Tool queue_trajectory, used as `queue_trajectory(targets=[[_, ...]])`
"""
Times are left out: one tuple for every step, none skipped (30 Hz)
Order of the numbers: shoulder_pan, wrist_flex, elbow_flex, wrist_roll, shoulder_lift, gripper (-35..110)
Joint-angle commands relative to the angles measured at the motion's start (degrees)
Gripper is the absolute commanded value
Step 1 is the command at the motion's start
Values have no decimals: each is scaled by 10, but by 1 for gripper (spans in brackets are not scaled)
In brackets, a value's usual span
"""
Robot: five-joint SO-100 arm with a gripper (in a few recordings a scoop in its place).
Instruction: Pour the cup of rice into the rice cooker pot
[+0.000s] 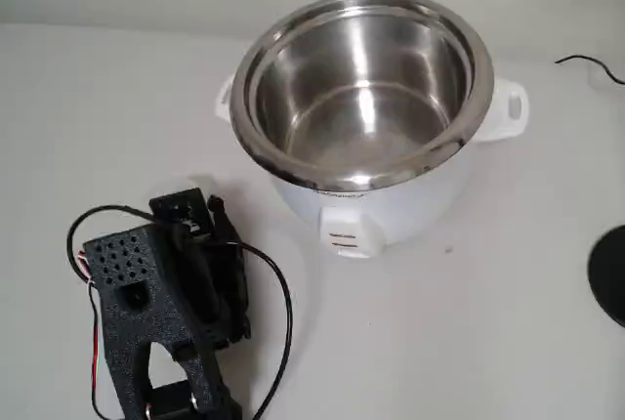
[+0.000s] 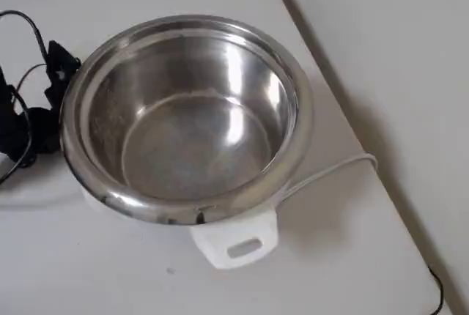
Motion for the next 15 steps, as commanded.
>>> queue_trajectory(targets=[[-16,-13,-39,-8,-3,59],[-16,-11,-47,-11,-5,59],[-16,-9,-54,-11,-8,59],[-16,-5,-60,-12,-10,59],[-16,-4,-64,-13,-12,59],[-16,-4,-68,-14,-15,58],[-16,-4,-69,-15,-17,57],[-16,-3,-70,-17,-20,56],[-16,-3,-72,-19,-24,54],[-16,-3,-74,-22,-29,51],[-16,-3,-76,-24,-34,48],[-15,-4,-78,-25,-40,44],[-14,-5,-81,-25,-45,40],[-14,-6,-83,-25,-48,34],[-13,-6,-86,-21,-51,29]])
